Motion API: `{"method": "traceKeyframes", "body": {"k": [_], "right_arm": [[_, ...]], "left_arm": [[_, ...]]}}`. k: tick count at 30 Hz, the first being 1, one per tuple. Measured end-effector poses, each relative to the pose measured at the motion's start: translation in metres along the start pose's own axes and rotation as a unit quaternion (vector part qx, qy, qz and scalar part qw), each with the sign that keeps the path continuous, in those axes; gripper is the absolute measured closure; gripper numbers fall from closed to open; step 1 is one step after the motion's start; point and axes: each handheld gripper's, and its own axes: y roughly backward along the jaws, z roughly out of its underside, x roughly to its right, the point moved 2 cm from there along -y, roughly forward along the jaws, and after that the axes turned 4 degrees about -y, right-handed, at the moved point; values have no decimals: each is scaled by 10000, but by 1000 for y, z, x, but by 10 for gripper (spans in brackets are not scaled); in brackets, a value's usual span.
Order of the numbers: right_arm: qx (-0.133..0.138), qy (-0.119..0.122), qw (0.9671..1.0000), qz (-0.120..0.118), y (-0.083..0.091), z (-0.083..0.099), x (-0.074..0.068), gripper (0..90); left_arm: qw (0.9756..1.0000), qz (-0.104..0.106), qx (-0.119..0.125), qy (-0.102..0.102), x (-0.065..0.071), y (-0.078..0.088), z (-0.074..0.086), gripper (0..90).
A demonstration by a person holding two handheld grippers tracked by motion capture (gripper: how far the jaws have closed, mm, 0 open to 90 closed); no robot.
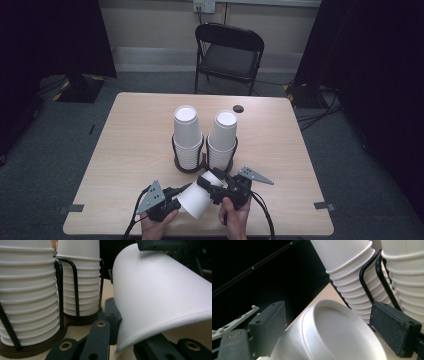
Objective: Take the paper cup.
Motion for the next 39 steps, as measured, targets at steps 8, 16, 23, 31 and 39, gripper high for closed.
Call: {"method": "traceKeyframes", "body": {"k": [8,16,23,31,39], "right_arm": [[82,211,9997,7,3,-2,0,127],[156,549,9983,146,10,-6,-1,126],[-107,1083,9938,-242,20,0,-1,125],[-221,1416,9896,-77,27,1,3,129],[-3,2447,9665,772,39,8,11,129]], "left_arm": [[9998,-58,-183,58,-5,2,2,859],[9988,-101,-429,215,-17,6,3,860],[9977,-59,-600,303,-27,8,1,859],[9963,-77,-790,343,-30,6,-2,859],[9941,-97,-1077,62,-32,2,-10,857]]}}
